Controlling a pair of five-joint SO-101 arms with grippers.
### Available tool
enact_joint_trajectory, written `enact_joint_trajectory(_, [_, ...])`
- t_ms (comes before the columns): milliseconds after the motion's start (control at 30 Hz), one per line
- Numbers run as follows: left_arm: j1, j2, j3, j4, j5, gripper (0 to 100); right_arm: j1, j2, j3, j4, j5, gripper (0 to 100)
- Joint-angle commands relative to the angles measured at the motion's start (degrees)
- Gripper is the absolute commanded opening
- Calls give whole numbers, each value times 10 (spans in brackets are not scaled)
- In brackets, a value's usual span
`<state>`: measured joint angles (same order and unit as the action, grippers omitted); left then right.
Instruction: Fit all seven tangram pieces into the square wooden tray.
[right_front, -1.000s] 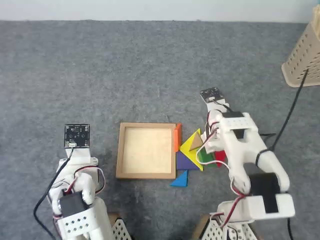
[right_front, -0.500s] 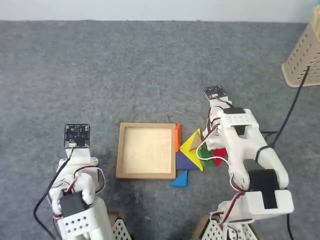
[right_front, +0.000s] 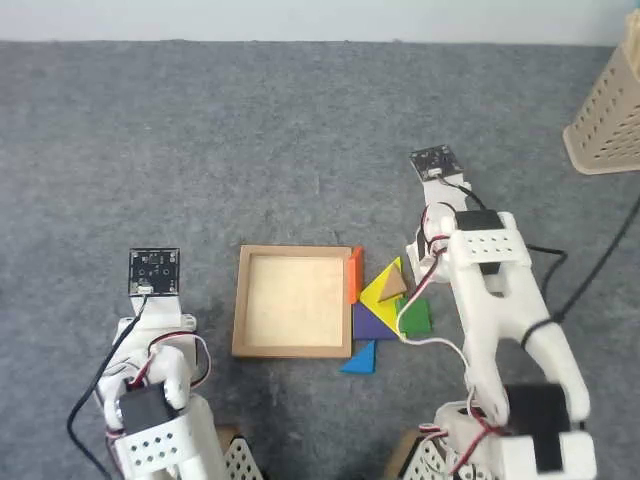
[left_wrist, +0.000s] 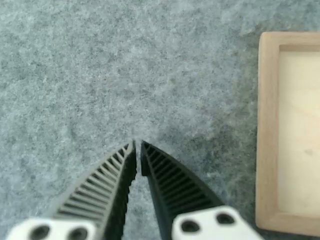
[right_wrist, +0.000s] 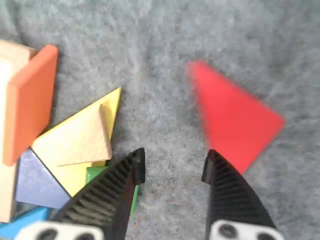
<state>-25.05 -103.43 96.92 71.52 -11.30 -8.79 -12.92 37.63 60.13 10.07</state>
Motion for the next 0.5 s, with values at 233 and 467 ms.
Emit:
enact_joint_trajectory(233, [-3,-8,-4,4,-3,13,-71,-71,-91,73,1,170])
enact_joint_trajectory(467, [-3,-8,-4,4,-3,13,60,-9,-152,97,62,271])
